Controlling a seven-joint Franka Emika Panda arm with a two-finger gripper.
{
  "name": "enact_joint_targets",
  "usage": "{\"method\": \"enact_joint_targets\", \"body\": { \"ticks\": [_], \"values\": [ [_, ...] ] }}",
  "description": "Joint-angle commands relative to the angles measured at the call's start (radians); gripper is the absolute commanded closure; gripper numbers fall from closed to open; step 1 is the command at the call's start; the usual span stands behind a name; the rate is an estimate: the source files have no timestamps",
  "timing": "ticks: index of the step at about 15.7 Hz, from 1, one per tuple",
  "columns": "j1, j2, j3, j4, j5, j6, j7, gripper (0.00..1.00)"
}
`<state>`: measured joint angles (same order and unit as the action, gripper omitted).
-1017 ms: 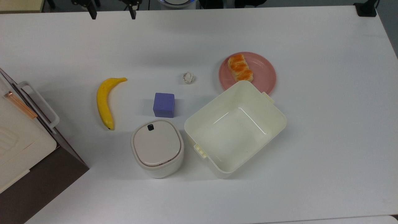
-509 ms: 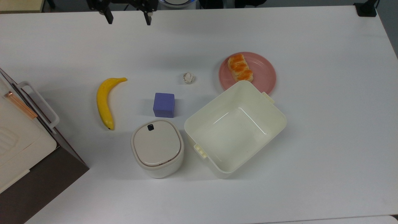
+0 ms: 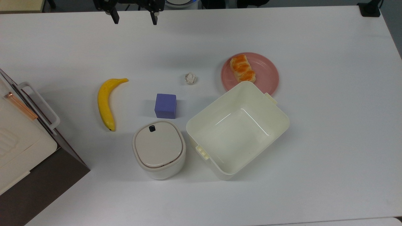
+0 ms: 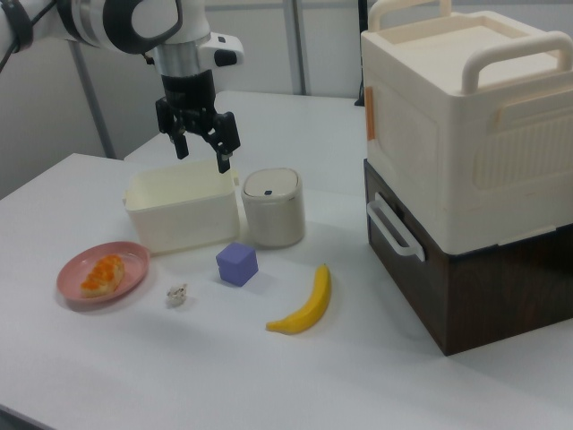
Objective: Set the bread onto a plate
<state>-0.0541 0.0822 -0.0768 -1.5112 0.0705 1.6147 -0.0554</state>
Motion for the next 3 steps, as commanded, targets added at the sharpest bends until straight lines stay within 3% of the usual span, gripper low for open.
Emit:
{"method": "enact_joint_targets", "body": {
  "ticks": [1,3],
  "values": [
    [0.020,-0.038,-0.009,-0.052,-0.020,0.044,0.020,0.00],
    [0.020,-0.036,-0.009,-0.052,-0.021,0.045,0.019,0.00]
  ]
}}
